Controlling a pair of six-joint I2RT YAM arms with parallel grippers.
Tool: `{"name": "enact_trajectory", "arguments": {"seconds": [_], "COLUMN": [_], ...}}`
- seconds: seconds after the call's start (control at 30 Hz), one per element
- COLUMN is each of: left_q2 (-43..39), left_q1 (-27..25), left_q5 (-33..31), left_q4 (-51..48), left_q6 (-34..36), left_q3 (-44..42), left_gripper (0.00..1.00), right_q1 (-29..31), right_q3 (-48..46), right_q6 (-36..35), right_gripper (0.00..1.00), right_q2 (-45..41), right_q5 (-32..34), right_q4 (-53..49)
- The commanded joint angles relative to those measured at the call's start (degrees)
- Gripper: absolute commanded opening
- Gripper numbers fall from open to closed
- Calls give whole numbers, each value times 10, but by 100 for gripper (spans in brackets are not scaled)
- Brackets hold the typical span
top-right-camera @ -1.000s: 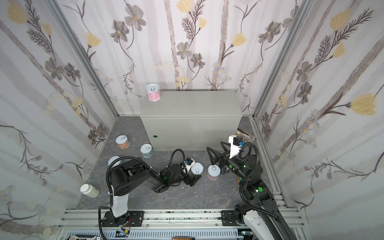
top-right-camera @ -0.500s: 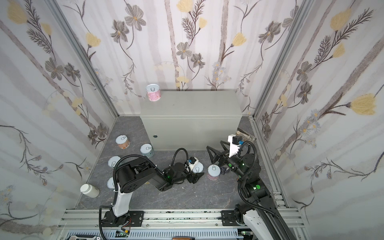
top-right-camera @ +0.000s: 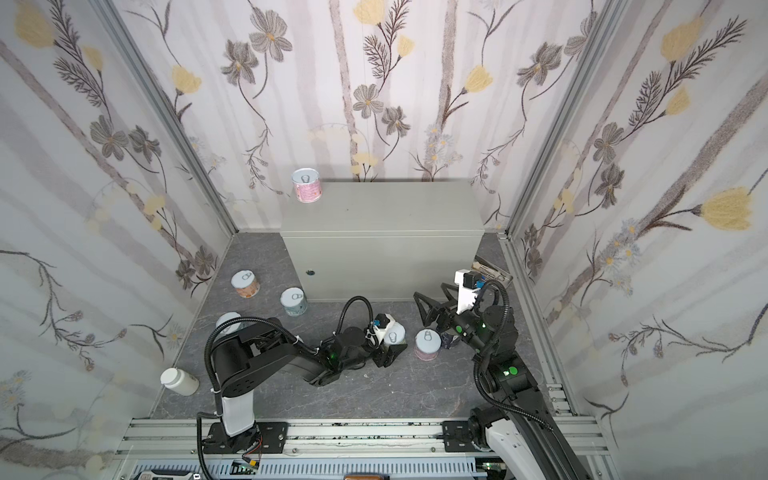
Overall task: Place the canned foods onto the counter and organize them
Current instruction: 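Close the left gripper on the green-labelled can and lift it, then carry the green can up toward the cabinet top beside the pink can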
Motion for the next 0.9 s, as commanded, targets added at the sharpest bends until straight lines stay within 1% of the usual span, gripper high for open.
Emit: {"name": "enact_trajectory", "arguments": {"seconds": [0.0, 0.07, 0.27, 0.53, 0.7, 0.87], "left_q2": [-43, -70, -163, -305, -389, -452], "left_q1": [-3, -5, -19, -26, -28, -27], "left_q5": [-15, -16, -56, -117, -152, -201], "left_q4": [15, -6, -88, -246, -318, -430], "left_q6": [-4, -7, -8, -17, -27, -28], "left_q3": [-9, -15, -24, -16, -17, 17], "left_gripper": [69, 69, 69, 69, 68, 68], "right_q1": [0, 0, 0, 2, 17, 67], "right_q3": [2, 7, 20, 23, 34, 48], "right_q6": [-1, -3, -3, 13, 22, 17], "right_gripper": [100, 100, 100, 100, 100, 100], "right_q2": [-1, -3, -14, -24, -25, -19], "right_q5": [1, 0, 1, -27, -12, 32], "right_q4": [11, 6, -11, -8, -21, -31]}}
